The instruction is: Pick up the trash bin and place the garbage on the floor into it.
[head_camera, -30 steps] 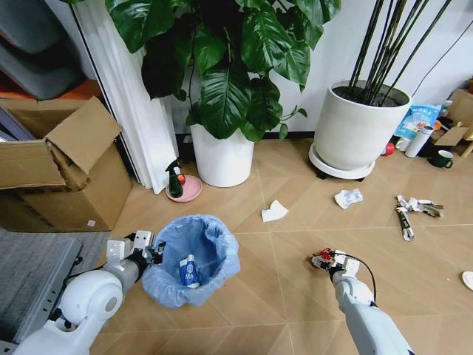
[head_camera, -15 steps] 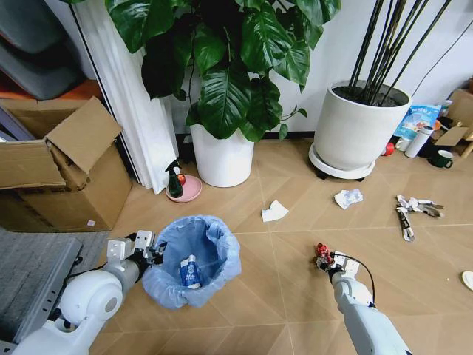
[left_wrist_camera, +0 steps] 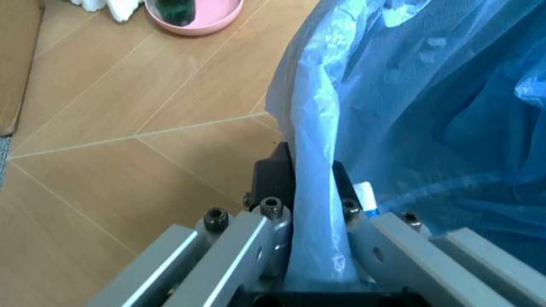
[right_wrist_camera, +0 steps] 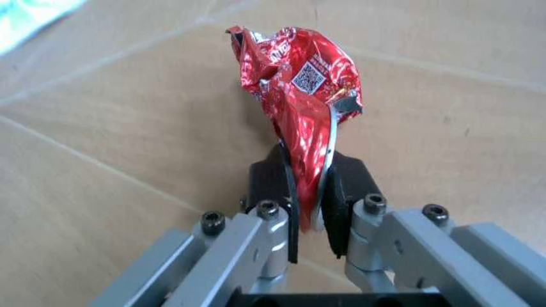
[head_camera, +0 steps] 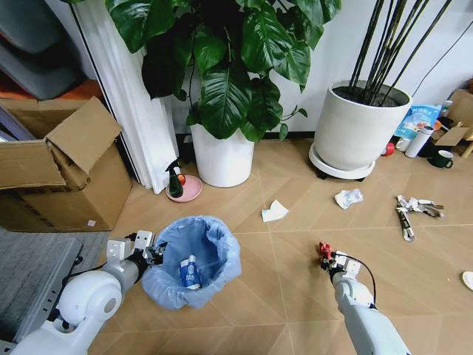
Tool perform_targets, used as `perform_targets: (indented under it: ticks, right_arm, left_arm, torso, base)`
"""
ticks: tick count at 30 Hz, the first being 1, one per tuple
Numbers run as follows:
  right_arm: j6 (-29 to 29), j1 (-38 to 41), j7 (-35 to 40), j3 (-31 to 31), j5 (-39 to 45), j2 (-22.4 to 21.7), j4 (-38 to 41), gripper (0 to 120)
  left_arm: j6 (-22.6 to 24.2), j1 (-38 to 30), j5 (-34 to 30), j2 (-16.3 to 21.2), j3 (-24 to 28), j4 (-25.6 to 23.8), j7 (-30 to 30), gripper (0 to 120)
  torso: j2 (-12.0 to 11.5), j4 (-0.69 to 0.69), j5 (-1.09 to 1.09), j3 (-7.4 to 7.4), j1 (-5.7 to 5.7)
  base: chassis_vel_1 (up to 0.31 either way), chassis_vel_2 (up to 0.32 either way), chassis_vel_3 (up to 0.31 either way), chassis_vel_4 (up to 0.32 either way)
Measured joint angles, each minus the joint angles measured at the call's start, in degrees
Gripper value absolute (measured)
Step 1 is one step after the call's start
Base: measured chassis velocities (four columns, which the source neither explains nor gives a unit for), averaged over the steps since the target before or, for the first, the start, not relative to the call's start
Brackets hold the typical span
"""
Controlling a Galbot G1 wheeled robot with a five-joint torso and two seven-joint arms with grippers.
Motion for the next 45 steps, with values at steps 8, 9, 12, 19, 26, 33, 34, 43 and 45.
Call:
perform_targets:
  ticks: [8, 9, 12, 19, 26, 33, 34, 43, 45]
  right_arm:
    - [0.1, -2.9, 0.5, -1.3, 1.0, -3.0, 17.1, 7]
    - [-0.1, -3.0, 0.6, -2.1, 1.5, -3.8, 19.6, 7]
    - [-0.7, -3.0, 1.0, -4.4, 3.1, -6.1, 24.6, 7]
    - [-4.0, -1.8, 1.5, -13.3, 10.4, -15.8, 39.9, 7]
    - [-8.2, 7.5, 3.3, -28.7, 26.9, -21.2, 52.0, 7]
    - [-8.3, 22.2, 2.9, -47.5, 31.8, -20.0, 52.4, 7]
    - [-8.3, 23.3, 2.9, -49.1, 32.0, -19.6, 52.2, 7]
    - [-9.0, 25.5, 5.0, -59.4, 33.6, -17.2, 52.6, 7]
    - [-9.1, 25.1, 6.5, -60.9, 34.3, -17.5, 53.5, 7]
  left_arm:
    - [0.0, 0.3, 0.0, 0.3, -0.1, -0.7, -0.3, 0]
    - [0.0, 0.4, 0.0, 0.3, -0.1, -0.8, -0.4, 0]
    - [0.0, 0.5, -0.1, 0.4, -0.1, -1.1, -0.5, 0]
    - [0.0, 1.0, -0.1, 0.4, -0.2, -1.5, -1.0, 0]
    - [0.0, 0.4, -0.6, 0.5, 0.0, -1.4, -1.2, 0]
    - [0.0, -1.6, -1.3, 0.4, 0.3, 0.1, -1.5, 0]
    - [0.0, -1.8, -1.4, 0.5, 0.4, 0.2, -1.5, 0]
    - [0.0, -2.3, -1.6, 0.7, 0.0, 1.2, -0.4, 0]
    - [0.0, -2.4, -1.7, 0.8, -0.2, 1.6, -0.1, 0]
  torso:
    - [0.0, 0.0, -0.01, 0.0, 0.0]
    - [0.0, 0.0, -0.01, 0.0, 0.0]
    - [0.0, 0.02, -0.01, 0.0, 0.0]
    - [0.0, 0.0, -0.02, 0.0, 0.0]
    - [0.0, 0.01, -0.02, 0.0, 0.0]
    - [0.0, 0.02, -0.03, 0.0, 0.0]
    - [0.0, 0.02, -0.03, 0.0, 0.0]
    - [0.0, 0.0, -0.02, 0.0, 0.01]
    - [0.0, 0.0, -0.02, 0.0, 0.0]
  base:
    - [0.0, 0.0, 0.0, 0.0]
    - [0.0, 0.0, 0.0, 0.0]
    - [0.0, 0.0, 0.0, 0.0]
    - [0.0, 0.0, 0.0, 0.0]
    - [0.0, 0.0, 0.0, 0.0]
    - [0.0, 0.0, 0.0, 0.0]
    - [0.0, 0.0, 0.0, 0.0]
    - [0.0, 0.0, 0.0, 0.0]
    - [0.0, 0.0, 0.0, 0.0]
